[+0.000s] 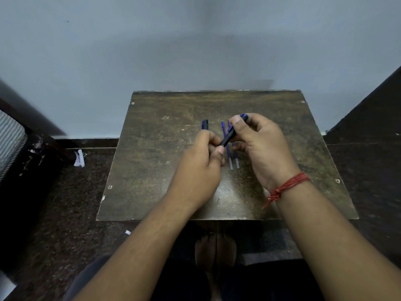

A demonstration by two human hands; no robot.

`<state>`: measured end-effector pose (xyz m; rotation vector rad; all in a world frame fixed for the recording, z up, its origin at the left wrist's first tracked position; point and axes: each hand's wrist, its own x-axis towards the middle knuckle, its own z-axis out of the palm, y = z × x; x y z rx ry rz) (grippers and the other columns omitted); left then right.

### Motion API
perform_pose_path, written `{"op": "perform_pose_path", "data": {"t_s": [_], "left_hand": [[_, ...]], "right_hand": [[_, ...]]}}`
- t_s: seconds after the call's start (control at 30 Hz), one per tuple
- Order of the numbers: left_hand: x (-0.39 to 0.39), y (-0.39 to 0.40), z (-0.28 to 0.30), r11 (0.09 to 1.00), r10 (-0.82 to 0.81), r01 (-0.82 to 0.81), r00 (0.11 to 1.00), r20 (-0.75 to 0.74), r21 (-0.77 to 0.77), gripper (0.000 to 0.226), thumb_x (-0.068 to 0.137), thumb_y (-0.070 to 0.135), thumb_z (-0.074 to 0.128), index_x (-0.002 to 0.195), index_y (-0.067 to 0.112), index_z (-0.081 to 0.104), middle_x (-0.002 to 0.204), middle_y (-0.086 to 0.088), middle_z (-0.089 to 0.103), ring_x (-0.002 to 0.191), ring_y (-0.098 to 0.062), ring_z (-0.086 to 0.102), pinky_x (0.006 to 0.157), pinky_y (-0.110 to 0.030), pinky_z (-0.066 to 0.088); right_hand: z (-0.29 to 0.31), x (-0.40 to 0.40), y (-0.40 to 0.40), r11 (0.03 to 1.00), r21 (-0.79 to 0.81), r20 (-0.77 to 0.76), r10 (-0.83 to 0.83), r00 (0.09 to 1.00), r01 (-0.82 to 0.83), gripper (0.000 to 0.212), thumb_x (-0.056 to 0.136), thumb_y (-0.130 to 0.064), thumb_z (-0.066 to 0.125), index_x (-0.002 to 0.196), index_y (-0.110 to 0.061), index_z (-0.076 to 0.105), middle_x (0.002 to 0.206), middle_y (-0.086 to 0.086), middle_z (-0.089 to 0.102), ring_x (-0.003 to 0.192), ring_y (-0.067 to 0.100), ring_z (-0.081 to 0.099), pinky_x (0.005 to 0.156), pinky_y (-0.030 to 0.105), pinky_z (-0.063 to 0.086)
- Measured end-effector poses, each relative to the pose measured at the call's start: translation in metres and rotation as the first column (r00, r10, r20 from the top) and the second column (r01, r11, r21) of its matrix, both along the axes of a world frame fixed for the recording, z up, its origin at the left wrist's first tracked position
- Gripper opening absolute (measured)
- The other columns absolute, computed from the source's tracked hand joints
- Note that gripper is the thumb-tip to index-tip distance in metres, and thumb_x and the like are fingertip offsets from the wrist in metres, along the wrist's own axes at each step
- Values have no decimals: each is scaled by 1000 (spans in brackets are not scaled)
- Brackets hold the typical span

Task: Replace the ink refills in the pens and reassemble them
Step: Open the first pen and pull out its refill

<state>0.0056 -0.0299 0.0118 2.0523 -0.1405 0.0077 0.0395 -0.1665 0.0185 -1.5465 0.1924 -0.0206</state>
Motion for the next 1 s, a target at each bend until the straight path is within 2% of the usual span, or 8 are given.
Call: {"op": "perform_pose_path", "data": {"t_s": [0.17,0.3,0.53,0.7,0.73,0.8,0.87,1.0], "left_hand": [[-3,0,1,998,-30,30,1000,9,-46,10,103,22,47,95,17,51,65,1,55,55,-6,44,53,-23,35],[-2,0,2,999,4,-5,1000,-17,-49,15,103,21,48,91,14,52,58,11,47,52,-3,41,49,-18,31],[-6,-5,0,993,-12,-5,990,-143,-114,24,104,26,42,91,10,55,59,14,44,47,1,40,47,-18,30],[-21,0,-18,968,-109,31,947,-303,-250,30,105,33,38,82,26,56,52,14,42,43,-2,33,45,-26,26],[-23,0,-18,964,-104,21,947,-305,-264,30,105,34,38,81,28,56,53,14,41,43,-3,33,45,-26,26],[-19,-1,-16,952,-67,-24,956,-284,-305,30,105,36,37,82,30,57,53,15,40,44,-4,32,46,-26,25],[-11,-3,-13,935,-21,-70,968,-249,-349,29,105,36,37,85,27,57,53,14,39,44,-5,30,47,-26,24],[-5,-2,-13,904,26,-116,975,-220,-412,28,106,32,36,88,21,55,55,8,34,43,-8,25,45,-24,21]], "right_hand": [[-1,-3,7,993,45,12,105,994,-105,10,96,-15,65,86,-14,69,79,10,66,71,18,61,60,28,50],[-1,-6,11,993,37,11,113,994,-113,13,96,-13,65,83,-13,68,72,5,67,62,10,59,57,24,48],[1,-11,9,978,179,-45,119,992,-109,16,98,-10,59,83,-8,63,69,7,63,58,17,55,58,30,50],[11,16,-33,875,421,-9,-257,966,237,21,102,-12,52,83,-12,60,71,1,59,59,12,54,54,22,47],[10,16,-42,912,320,41,-285,958,258,20,102,-14,53,84,-13,61,71,-1,60,58,10,54,54,22,47],[3,9,-48,970,-129,103,-195,975,207,16,101,-19,56,88,-16,64,73,-3,62,57,4,55,56,21,47],[-6,5,-43,837,-541,92,-43,995,86,11,100,-24,59,95,-18,66,75,-8,63,63,2,55,64,24,46],[-14,11,-39,648,-762,23,-16,1000,27,16,96,-33,63,105,-20,59,83,-6,60,80,15,56,70,29,39]]}}
